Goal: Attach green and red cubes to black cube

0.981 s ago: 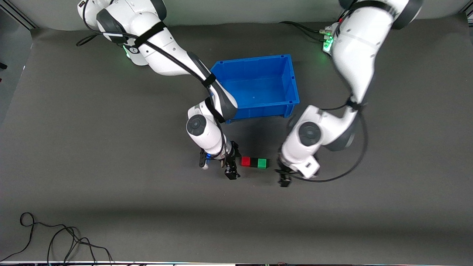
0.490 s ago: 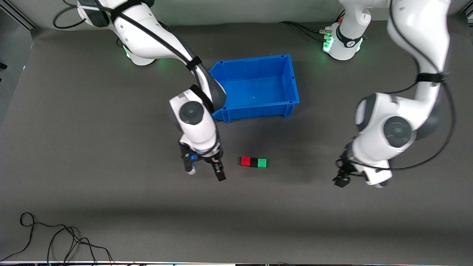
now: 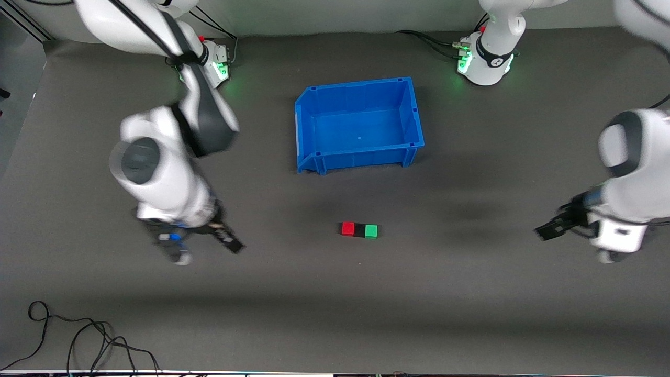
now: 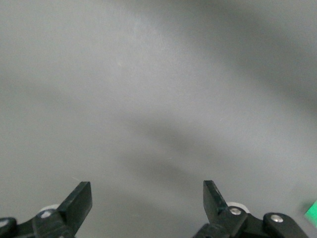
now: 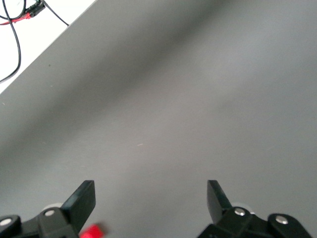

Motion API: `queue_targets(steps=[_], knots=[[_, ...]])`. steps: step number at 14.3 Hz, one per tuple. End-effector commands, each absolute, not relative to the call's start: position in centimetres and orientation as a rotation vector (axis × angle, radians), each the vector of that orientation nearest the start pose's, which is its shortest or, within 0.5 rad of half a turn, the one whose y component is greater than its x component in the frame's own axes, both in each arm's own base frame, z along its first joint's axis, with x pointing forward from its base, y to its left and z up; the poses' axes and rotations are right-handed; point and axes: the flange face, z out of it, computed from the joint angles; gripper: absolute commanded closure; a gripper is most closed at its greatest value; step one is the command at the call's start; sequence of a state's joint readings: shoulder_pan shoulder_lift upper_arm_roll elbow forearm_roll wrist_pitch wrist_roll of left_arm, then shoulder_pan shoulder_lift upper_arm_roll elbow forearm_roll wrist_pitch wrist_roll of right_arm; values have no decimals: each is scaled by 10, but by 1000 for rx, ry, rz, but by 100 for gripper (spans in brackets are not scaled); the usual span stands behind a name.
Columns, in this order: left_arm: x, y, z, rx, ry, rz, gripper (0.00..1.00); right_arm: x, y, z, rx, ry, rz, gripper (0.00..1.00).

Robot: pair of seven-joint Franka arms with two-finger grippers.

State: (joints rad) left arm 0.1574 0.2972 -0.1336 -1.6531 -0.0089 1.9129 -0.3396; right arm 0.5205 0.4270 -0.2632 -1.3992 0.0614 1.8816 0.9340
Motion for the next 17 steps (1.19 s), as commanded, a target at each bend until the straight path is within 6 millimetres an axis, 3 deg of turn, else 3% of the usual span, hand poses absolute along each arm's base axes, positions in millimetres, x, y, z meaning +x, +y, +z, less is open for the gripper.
queue_targets(steps=[1, 3, 5, 9, 13, 17], knots=[[625, 26, 476, -3188, -158, 5, 0, 640, 161, 521, -3096, 726, -115, 0], [618, 18, 495, -3178, -73, -30, 0, 630, 123, 548, -3130, 507, -136, 0], [606, 16, 519, -3158, -55, -36, 0, 613, 72, 570, -3140, 419, -163, 0], [573, 11, 569, -3135, 0, -53, 0, 581, 17, 600, -3169, 136, -201, 0], [572, 11, 573, -3136, -25, -39, 0, 569, -14, 613, -3178, -30, -201, 0], [573, 10, 578, -3135, -22, -51, 0, 562, -20, 613, -3180, -35, -125, 0]])
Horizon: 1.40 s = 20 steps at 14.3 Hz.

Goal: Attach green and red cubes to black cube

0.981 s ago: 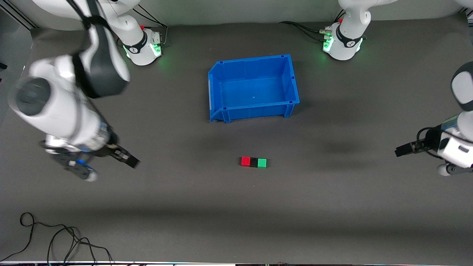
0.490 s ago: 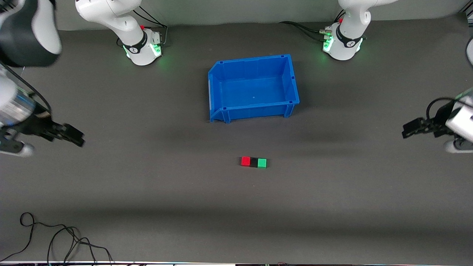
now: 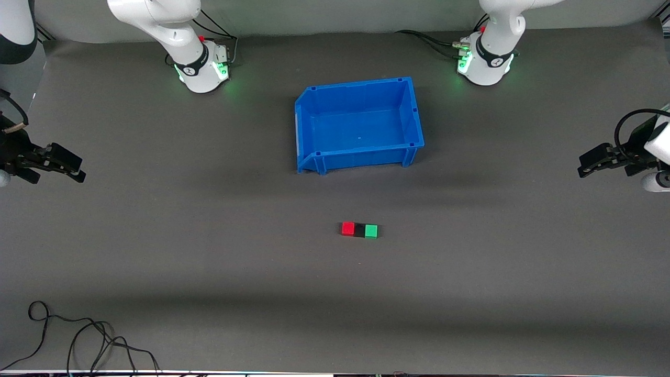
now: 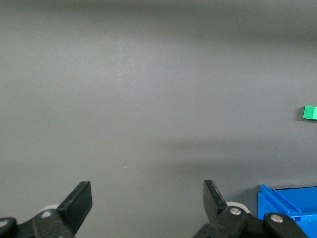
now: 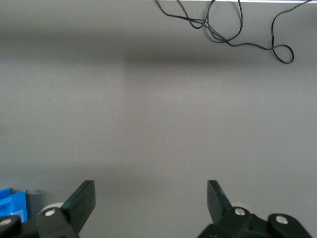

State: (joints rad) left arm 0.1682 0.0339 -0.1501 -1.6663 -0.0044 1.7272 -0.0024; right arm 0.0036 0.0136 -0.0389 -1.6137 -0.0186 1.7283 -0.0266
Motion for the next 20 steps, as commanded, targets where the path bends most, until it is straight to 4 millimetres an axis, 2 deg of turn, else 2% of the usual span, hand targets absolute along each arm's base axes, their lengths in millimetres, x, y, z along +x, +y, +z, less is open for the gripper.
queue_targets(steps=[1, 5, 9, 20], knots=[[573, 10, 579, -3137, -23, -56, 0, 560, -19, 613, -3178, -24, -101, 0], [592, 13, 599, -3147, -13, -89, 0, 559, -19, 610, -3176, -26, -76, 0], [596, 13, 589, -3152, -6, -46, 0, 557, -19, 611, -3168, -22, -37, 0], [596, 15, 586, -3148, 2, -36, 0, 556, -15, 608, -3166, -16, 13, 0]])
